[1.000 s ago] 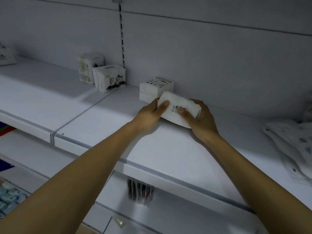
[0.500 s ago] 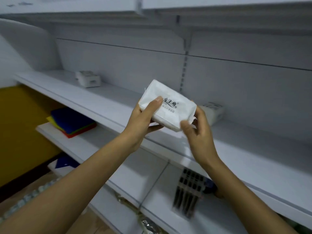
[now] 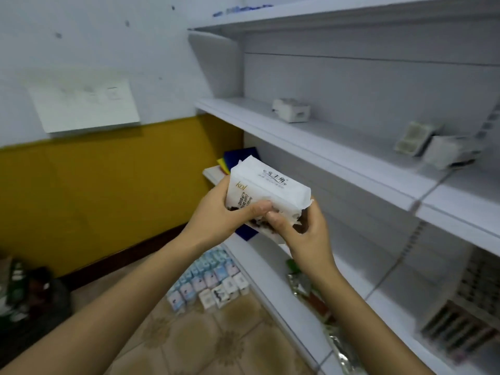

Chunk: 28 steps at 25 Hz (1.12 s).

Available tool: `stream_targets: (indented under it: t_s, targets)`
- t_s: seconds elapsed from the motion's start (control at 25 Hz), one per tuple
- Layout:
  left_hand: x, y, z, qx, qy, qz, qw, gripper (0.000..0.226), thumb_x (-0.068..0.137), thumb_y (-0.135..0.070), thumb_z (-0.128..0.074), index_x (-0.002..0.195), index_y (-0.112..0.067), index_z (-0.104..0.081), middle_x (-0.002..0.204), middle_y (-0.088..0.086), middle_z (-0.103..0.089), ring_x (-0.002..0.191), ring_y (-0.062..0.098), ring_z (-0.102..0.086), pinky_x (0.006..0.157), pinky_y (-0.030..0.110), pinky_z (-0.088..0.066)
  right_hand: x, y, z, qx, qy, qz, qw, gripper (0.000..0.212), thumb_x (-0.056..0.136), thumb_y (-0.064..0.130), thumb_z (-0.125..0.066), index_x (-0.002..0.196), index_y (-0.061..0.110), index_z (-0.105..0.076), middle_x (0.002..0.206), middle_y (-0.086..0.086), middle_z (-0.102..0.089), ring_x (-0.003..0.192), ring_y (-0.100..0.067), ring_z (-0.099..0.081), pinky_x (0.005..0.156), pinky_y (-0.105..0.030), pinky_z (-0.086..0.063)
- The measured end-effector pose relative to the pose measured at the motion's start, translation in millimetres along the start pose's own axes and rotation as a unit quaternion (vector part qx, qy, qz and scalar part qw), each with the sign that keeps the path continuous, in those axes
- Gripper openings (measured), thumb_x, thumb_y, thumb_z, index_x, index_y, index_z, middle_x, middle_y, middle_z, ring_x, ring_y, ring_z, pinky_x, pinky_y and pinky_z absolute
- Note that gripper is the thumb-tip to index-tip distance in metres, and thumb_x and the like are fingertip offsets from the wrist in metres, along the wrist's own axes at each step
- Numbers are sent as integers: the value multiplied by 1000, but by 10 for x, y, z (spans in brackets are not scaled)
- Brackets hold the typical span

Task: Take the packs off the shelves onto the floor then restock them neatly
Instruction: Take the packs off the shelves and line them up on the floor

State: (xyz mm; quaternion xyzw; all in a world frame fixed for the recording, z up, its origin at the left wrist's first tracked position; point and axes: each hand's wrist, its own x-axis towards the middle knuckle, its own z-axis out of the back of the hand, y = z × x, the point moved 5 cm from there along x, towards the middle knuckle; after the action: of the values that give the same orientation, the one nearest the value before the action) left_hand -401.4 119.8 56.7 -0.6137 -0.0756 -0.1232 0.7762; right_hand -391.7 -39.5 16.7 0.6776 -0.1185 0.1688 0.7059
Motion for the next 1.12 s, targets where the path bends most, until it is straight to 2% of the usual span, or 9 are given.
stream_targets:
  t_s: [0.12, 0.24, 0.4, 0.48, 0.64, 0.76, 0.88, 1.0, 1.12]
  targets:
    - [-130, 147, 503, 75, -57, 2, 996, 51, 70, -59, -75, 112, -34, -61, 105, -13, -72, 95, 7, -69, 80, 43, -58, 66, -5, -473, 35, 41, -8, 999, 60, 75, 45, -76, 126, 25, -53, 118, 10, -66, 107, -9, -63, 85, -30, -55]
    - [-173, 350, 805, 66, -107, -5, 992, 49, 70, -62, -73, 110, -39, -55, 108, -10, -68, 94, 6, -67, 78, 41, -59, 177, -125, -846, 49, 73, -27, 996, 52, 80, 38, -70, 126, 21, -54, 118, 7, -67, 107, -9, -64, 85, -29, -55]
    - [-21, 717, 1079, 72, -119, 19, 990, 87, 69, -55, -69, 143, -34, -29, 118, -26, -56, 103, -8, -59, 85, 28, -55, 422, -460, -1186, 64, 73, -62, 993, 50, 79, 40, -64, 124, 20, -56, 114, 6, -68, 102, -7, -66, 81, -27, -56]
    - [182, 934, 1207, 83, -104, 24, 991, 96, 71, -55, -69, 149, -35, -18, 124, -32, -49, 108, -8, -57, 85, 24, -53, 603, -710, -1345, 82, 73, -87, 990, 52, 78, 39, -64, 125, 20, -55, 112, 7, -69, 100, -5, -66, 76, -22, -55]
    - [782, 1446, 1471, 105, -90, 48, 989, 69, 75, -46, -68, 135, -31, -38, 115, -18, -60, 96, -7, -61, 71, 17, -54, 1131, -1305, -1622, 97, 48, -130, 986, 53, 77, 41, -64, 126, 24, -54, 112, 7, -69, 99, -3, -66, 75, -21, -55]
    - [1458, 1942, 1697, 92, -84, 101, 987, 43, 83, -30, -71, 118, -22, -48, 105, -8, -66, 84, -3, -65, 62, 19, -54, 1713, -1817, -1752, 96, 1, -158, 983, 47, 80, 38, -66, 124, 28, -53, 110, 11, -66, 96, 1, -65, 72, -20, -55]
    - [2098, 2407, 1938, 116, -80, 128, 982, 26, 86, -27, -69, 104, -18, -53, 96, -5, -69, 74, 3, -67, 57, 24, -55, 2271, -2268, -1905, 74, -11, -188, 979, 45, 83, 37, -66, 124, 28, -52, 109, 13, -63, 93, 4, -64, 66, -18, -54]
    - [2523, 2705, 2189, 102, -85, 128, 983, 26, 81, -37, -68, 97, -22, -55, 94, -6, -70, 78, 10, -70, 61, 35, -59, 2703, -2547, -2121, 62, 8, -211, 976, 54, 76, 47, -65, 124, 25, -54, 111, 8, -65, 95, -2, -65, 68, -20, -55]
    - [2798, 2943, 2413, 51, -79, 167, 981, 32, 81, -40, -64, 109, -29, -53, 99, -5, -70, 81, 10, -70, 64, 33, -60, 3013, -2753, -2321, 49, 3, -231, 972, 50, 77, 47, -64, 120, 23, -57, 107, 5, -66, 90, -1, -65, 67, -17, -53]
